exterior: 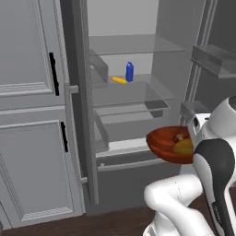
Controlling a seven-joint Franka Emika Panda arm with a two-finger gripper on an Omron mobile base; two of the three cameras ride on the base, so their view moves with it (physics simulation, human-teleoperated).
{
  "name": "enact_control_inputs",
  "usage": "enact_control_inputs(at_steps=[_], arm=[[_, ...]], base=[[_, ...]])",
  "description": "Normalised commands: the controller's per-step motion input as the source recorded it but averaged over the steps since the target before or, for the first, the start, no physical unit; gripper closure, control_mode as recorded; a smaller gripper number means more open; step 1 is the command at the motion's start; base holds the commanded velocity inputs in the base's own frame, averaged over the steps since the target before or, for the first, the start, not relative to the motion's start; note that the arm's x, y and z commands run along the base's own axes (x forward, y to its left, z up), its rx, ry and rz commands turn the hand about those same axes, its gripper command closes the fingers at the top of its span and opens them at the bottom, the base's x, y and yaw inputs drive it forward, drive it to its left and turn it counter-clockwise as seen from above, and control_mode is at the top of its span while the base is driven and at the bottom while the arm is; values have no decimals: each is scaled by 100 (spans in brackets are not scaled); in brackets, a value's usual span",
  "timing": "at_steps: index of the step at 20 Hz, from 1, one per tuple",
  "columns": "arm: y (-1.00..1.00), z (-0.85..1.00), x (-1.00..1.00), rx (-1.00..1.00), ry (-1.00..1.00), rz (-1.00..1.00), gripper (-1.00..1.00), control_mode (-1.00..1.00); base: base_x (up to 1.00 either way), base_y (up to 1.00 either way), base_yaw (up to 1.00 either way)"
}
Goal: Pick the chicken drumstick and avocado from their plates and place them in the bowl. Then put the bowl in the fridge.
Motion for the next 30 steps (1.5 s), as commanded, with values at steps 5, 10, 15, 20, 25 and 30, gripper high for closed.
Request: enact_control_inputs(at_steps=[5, 10, 15, 20, 25, 30], arm=[[0, 0, 0, 0, 0, 0, 100, 100], [0, 0, 0, 0, 0, 0, 100, 100], [0, 0, 0, 0, 0, 0, 100, 100], [0, 0, 0, 0, 0, 0, 100, 100], [-14, -1, 95, 0, 4, 4, 100, -100], [-23, 0, 100, 0, -8, 16, 100, -100]], base=[[67, -19, 13], [60, -14, 9], [29, -13, 6], [12, -2, 0], [0, 0, 0], [0, 0, 0]])
